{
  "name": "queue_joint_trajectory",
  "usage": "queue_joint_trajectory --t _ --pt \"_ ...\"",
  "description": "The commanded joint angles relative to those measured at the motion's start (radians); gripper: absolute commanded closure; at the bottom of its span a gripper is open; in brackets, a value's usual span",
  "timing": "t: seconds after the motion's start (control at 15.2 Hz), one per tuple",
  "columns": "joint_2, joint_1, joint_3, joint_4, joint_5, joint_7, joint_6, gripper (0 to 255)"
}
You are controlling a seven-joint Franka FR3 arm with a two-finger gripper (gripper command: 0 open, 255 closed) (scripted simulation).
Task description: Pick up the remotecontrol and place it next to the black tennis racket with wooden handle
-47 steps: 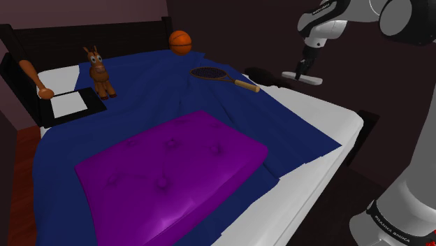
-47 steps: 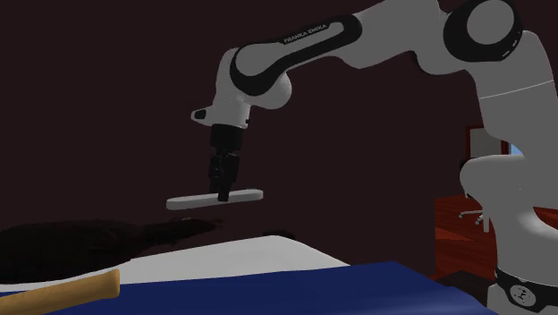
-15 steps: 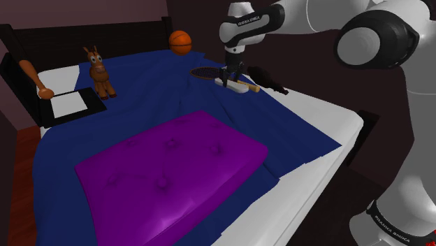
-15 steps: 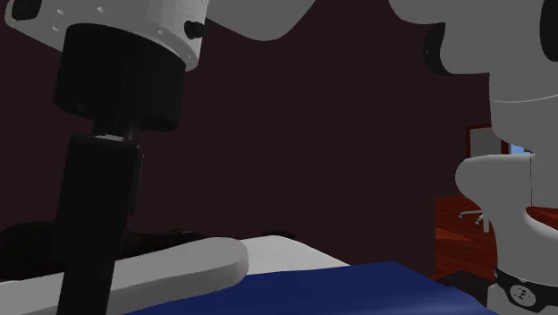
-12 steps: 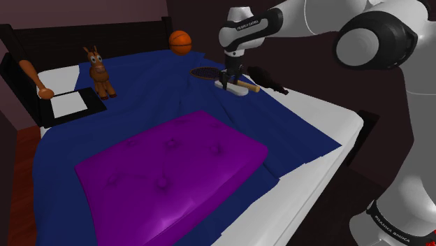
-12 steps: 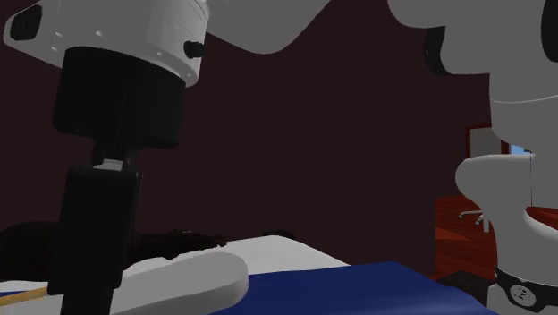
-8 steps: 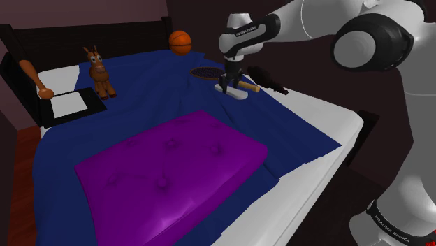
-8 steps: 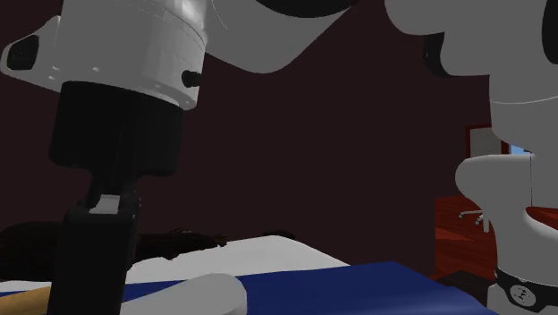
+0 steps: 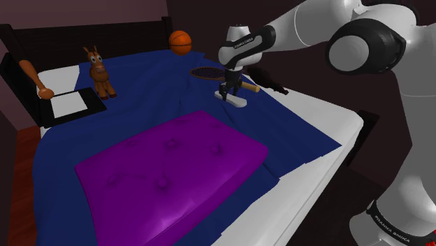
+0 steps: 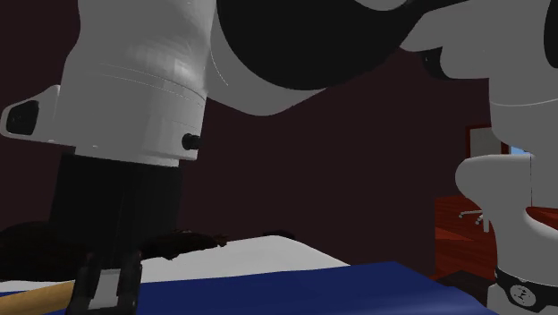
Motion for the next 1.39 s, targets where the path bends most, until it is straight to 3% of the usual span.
queue_joint_trajectory --t 0.0,0.59,0.66,0.99,1.32 --pt "0.01 -0.001 0.003 -0.011 0.005 -0.003 0.022 255" --pt "0.021 -0.002 0.006 -0.022 0.009 -0.005 0.042 255" --pt "0.02 -0.002 0.006 -0.022 0.009 -0.005 0.042 0" --pt "0.02 -0.002 0.006 -0.022 0.009 -0.005 0.042 0" --pt "-0.048 0.011 -0.01 -0.002 -0.017 0.009 -0.044 0"
